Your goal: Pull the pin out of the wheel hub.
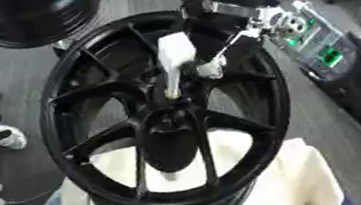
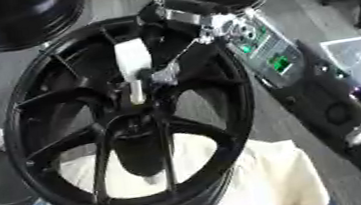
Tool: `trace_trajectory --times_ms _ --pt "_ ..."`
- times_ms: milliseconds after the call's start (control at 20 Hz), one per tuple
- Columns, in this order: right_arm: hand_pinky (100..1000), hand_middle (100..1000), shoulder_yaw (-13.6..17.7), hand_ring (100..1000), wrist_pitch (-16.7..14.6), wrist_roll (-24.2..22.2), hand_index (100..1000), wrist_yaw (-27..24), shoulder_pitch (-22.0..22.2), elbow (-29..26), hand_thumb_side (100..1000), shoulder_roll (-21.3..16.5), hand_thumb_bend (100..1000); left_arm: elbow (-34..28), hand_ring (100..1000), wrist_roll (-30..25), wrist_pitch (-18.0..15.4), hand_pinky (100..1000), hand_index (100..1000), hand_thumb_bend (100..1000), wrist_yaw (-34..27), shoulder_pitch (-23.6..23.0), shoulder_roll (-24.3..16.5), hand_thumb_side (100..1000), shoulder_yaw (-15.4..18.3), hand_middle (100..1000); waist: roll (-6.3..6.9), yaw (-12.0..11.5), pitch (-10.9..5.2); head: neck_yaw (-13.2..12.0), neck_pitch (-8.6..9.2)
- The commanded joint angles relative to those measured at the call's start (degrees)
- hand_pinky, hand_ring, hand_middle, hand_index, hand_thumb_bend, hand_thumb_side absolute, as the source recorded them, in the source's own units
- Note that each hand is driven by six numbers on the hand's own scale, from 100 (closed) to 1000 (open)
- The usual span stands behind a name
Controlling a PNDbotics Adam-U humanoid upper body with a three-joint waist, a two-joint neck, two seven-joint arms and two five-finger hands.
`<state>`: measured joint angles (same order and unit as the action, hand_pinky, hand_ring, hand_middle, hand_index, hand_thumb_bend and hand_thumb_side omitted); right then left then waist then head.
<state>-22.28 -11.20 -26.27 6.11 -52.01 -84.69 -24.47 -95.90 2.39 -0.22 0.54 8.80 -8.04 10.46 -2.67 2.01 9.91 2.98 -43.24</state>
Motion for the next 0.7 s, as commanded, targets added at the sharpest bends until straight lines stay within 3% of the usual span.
trace_trajectory --times_ms 50,250,500,600,650,700 --pt "767 575 2.6 676 1.6 1.1 422 -3.5 -2.6 -3.8 205 -3.7 105 -0.6 794 -0.2 0.0 692 803 322 0.3 0.3 -0.8 831 0.1 704 0.05 0.2 -1.38 0.3 0.3" --pt "770 577 6.4 679 2.8 3.5 428 -7.3 -2.5 -7.0 185 -8.4 120 -0.7 795 0.0 0.0 692 803 321 0.4 0.2 -1.0 831 0.4 704 -0.01 0.8 -1.41 0.5 0.44" --pt "771 581 13.7 680 4.2 8.0 437 -9.0 4.1 -8.2 180 -15.6 116 -0.9 794 0.8 0.0 693 803 320 0.4 0.3 -1.2 831 1.3 704 0.28 2.4 -0.7 -0.3 0.74" --pt "773 584 16.9 683 5.8 10.0 441 -9.0 7.3 -5.8 189 -16.2 112 -1.0 794 1.4 0.0 693 803 320 0.4 0.5 -1.3 831 2.0 704 0.66 3.6 -0.2 -1.5 1.22" --pt "774 590 18.6 685 6.6 11.1 473 -8.7 9.0 -4.1 100 -15.9 100 -1.1 794 1.7 0.0 692 803 320 0.4 0.6 -1.3 818 2.3 704 0.8 4.0 0.02 -2.0 1.39" --pt "773 595 20.2 687 7.5 12.0 494 -8.1 10.6 -2.7 227 -15.1 114 -1.2 794 2.1 0.0 692 803 319 0.4 0.7 -1.3 831 2.7 704 1.02 4.7 0.44 -2.7 1.73"
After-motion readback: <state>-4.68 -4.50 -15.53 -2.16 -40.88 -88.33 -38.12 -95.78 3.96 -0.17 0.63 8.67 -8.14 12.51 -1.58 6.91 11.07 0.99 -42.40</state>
